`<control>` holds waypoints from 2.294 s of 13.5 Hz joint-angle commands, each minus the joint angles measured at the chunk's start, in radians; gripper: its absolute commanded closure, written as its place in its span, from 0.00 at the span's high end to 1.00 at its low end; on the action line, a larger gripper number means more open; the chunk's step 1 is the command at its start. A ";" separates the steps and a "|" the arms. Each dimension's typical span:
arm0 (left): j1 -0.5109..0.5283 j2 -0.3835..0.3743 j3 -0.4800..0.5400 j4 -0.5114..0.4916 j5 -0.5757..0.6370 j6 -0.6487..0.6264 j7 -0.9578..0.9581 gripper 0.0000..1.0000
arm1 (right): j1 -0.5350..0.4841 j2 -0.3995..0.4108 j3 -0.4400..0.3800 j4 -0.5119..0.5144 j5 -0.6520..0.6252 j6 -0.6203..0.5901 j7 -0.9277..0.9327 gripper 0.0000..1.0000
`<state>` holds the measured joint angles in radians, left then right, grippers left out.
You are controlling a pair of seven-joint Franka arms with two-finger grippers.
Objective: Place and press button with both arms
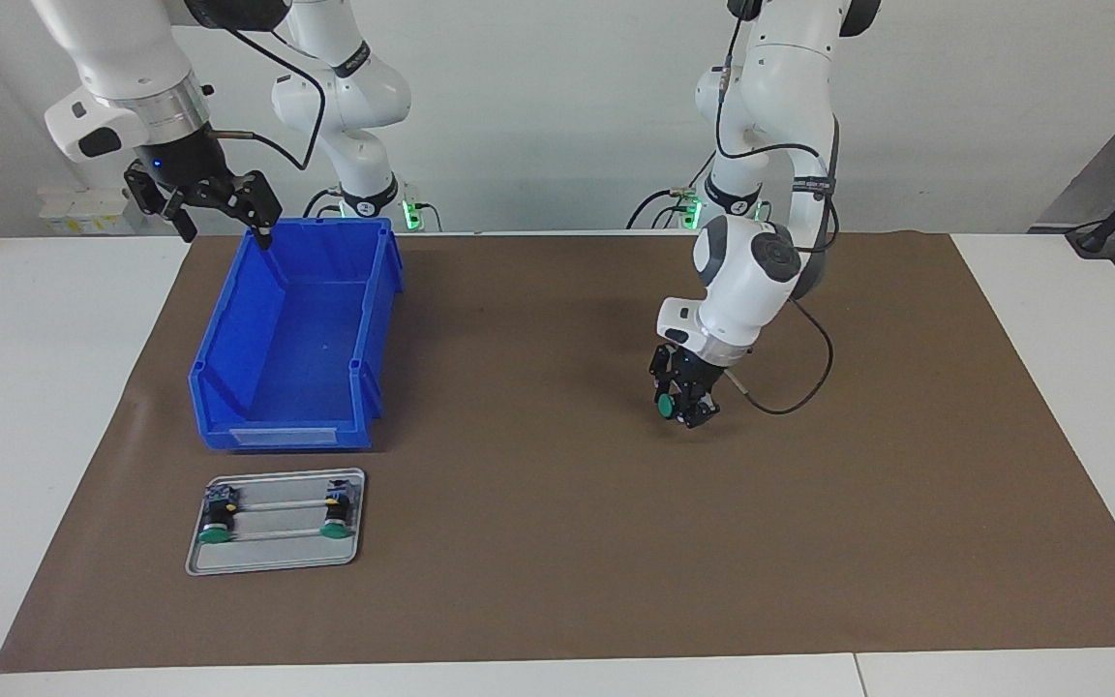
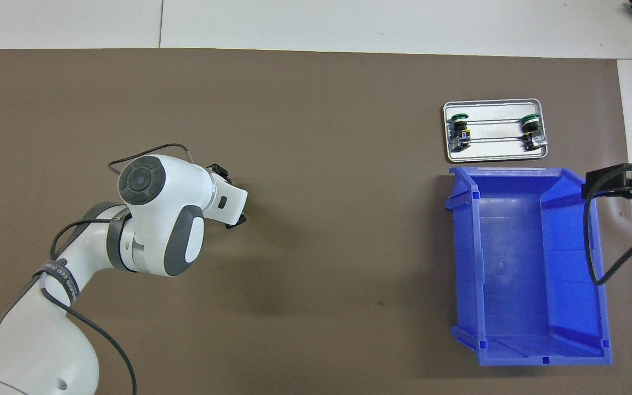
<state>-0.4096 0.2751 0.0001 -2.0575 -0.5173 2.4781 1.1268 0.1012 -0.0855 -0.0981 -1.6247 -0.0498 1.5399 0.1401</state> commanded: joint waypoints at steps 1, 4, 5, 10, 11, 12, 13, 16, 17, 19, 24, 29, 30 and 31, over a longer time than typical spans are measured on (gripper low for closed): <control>0.053 -0.002 -0.006 0.020 -0.285 -0.079 0.227 0.00 | -0.008 -0.016 0.005 -0.021 0.016 0.011 -0.020 1.00; 0.142 -0.036 -0.005 0.002 -0.414 -0.236 0.396 0.00 | -0.008 -0.016 0.006 -0.021 0.016 0.011 -0.020 1.00; 0.179 -0.042 -0.006 0.000 -0.418 -0.307 0.431 0.00 | -0.008 -0.016 0.006 -0.021 0.016 0.011 -0.020 1.00; 0.278 -0.074 -0.005 -0.035 -0.504 -0.458 0.539 0.00 | -0.008 -0.016 0.006 -0.021 0.018 0.011 -0.020 1.00; 0.279 -0.076 -0.005 -0.036 -0.504 -0.459 0.539 0.00 | -0.008 -0.016 0.005 -0.021 0.016 0.011 -0.020 1.00; 0.281 -0.077 -0.003 -0.039 -0.504 -0.461 0.539 0.00 | -0.008 -0.016 0.006 -0.021 0.016 0.011 -0.020 1.00; 0.297 -0.082 -0.005 -0.047 -0.504 -0.473 0.541 0.00 | -0.008 -0.016 0.006 -0.021 0.016 0.011 -0.020 1.00; 0.339 -0.093 -0.005 -0.055 -0.547 -0.548 0.564 0.05 | -0.008 -0.016 0.006 -0.021 0.018 0.011 -0.020 1.00; 0.347 -0.096 -0.005 -0.058 -0.550 -0.551 0.565 0.07 | -0.008 -0.016 0.006 -0.021 0.016 0.011 -0.020 1.00; 0.348 -0.097 -0.002 -0.059 -0.552 -0.551 0.564 0.09 | -0.008 -0.016 0.006 -0.021 0.016 0.011 -0.020 1.00; 0.336 -0.097 -0.002 -0.064 -0.552 -0.532 0.582 0.11 | -0.008 -0.016 0.006 -0.021 0.018 0.011 -0.020 1.00; 0.331 -0.102 -0.003 -0.159 -0.677 -0.498 0.807 0.11 | -0.008 -0.016 0.006 -0.021 0.016 0.011 -0.020 1.00; 0.324 -0.102 -0.003 -0.179 -0.746 -0.498 0.865 0.11 | -0.008 -0.016 0.006 -0.021 0.016 0.011 -0.020 1.00; 0.319 -0.099 -0.005 -0.187 -0.780 -0.498 0.893 0.11 | -0.008 -0.016 0.006 -0.021 0.016 0.011 -0.022 1.00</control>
<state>-0.0740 0.2076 -0.0057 -2.1853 -1.2138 1.9511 1.9376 0.1013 -0.0855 -0.0981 -1.6248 -0.0497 1.5399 0.1401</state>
